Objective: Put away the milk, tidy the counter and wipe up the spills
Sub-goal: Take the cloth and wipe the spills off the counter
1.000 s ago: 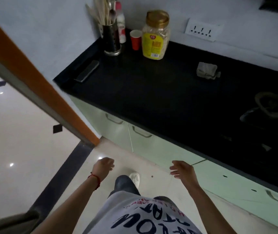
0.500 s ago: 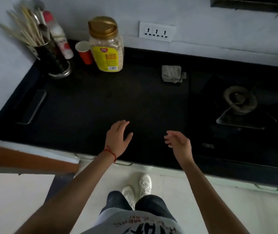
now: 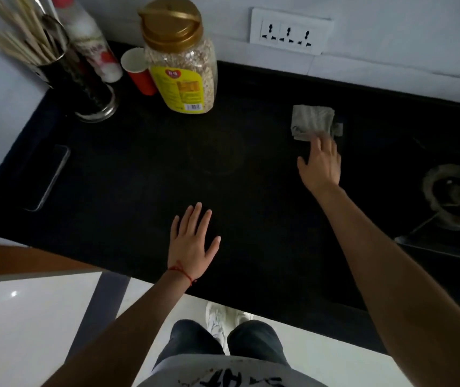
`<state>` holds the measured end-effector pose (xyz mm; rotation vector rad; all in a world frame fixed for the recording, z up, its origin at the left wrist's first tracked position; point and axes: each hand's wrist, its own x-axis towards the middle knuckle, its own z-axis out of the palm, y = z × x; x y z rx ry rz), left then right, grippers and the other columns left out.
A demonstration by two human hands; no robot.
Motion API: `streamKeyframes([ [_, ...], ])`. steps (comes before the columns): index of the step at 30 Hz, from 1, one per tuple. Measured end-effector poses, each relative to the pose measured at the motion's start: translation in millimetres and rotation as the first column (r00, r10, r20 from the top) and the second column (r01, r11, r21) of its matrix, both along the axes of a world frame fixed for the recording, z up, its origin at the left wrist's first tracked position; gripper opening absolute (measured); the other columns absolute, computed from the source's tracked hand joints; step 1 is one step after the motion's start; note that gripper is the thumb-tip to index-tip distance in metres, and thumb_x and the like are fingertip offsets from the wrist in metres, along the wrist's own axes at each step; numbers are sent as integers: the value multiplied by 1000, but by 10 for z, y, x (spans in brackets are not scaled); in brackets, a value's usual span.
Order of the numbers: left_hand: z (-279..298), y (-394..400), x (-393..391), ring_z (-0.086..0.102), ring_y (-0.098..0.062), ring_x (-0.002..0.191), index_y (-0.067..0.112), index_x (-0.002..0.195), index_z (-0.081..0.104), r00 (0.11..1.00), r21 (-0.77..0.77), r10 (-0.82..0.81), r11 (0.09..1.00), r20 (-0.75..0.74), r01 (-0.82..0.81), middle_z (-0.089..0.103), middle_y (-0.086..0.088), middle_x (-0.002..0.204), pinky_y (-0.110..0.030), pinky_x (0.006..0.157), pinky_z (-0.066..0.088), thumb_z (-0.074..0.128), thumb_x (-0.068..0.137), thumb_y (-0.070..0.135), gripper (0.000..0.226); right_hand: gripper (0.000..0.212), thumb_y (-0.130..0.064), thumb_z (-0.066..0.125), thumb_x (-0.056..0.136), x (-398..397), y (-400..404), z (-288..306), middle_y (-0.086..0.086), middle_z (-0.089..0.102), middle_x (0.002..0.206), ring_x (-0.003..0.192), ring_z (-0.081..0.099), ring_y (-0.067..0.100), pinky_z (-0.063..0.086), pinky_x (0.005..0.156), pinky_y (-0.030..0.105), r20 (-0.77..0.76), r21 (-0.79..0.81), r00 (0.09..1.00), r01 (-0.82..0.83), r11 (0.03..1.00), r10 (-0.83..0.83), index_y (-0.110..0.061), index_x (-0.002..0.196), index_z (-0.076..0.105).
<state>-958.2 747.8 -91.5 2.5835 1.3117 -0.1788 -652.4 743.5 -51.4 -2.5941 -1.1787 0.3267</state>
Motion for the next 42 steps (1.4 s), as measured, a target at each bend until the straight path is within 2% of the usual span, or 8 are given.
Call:
streamKeyframes([
  [4,-15,-1,-1,37,-28,136,17,136,39,1000,26,-1,1000,5,1,39,-10,147,-46,110,24,33,87,50,59,67,-22,54,90,198,238,-104,11,11,156,145,5,26,13,118,44,63,-90,995,-76,993,82,-13,145,18],
  [8,-39,-1,5,36,-27,136,18,136,38,1000,34,5,999,14,-6,39,-9,147,-46,109,25,36,86,50,59,56,-18,52,89,367,387,-142,15,28,149,139,23,32,20,113,48,113,-59,987,-110,992,116,-9,140,30],
  [16,-59,5,-3,33,-25,137,19,137,37,1000,59,12,998,11,-12,37,-9,148,-44,110,23,36,86,50,59,28,-8,49,86,531,448,-66,29,61,109,108,53,41,40,91,48,323,7,922,-227,974,213,7,106,60],
  [22,-58,9,14,35,-26,137,19,136,37,1000,66,17,998,5,-18,38,-9,147,-44,110,22,34,86,50,60,24,-17,50,78,203,14,-64,17,70,82,77,66,34,51,70,39,416,148,870,-352,924,265,-2,89,65],
  [30,-71,3,14,33,-26,138,19,138,35,999,71,18,997,-27,-16,37,-8,148,-43,111,17,30,87,51,60,21,-19,58,77,-292,-559,-235,9,69,87,80,65,28,38,85,37,497,192,772,-542,818,396,-8,92,67],
  [35,-59,-1,20,31,-27,139,18,139,34,1000,50,20,999,-17,-19,34,-9,150,-43,111,16,28,87,51,62,26,-22,58,77,-476,-718,-233,12,66,100,99,59,28,39,98,43,455,186,758,-594,783,467,-6,97,65],
  [38,-50,-5,21,29,-27,140,18,139,34,1000,33,24,999,14,-24,32,-9,151,-44,112,16,27,87,51,62,40,-28,60,78,-566,-756,-288,16,56,126,126,44,30,34,108,47,299,59,783,-585,809,545,-8,113,56],
  [42,-42,2,8,29,-27,140,18,139,35,999,29,22,999,32,-23,33,-9,150,-46,112,19,27,86,51,63,74,-51,60,76,-626,-732,-291,16,39,145,137,32,32,25,108,47,189,-68,829,-524,849,527,-10,135,40],
])
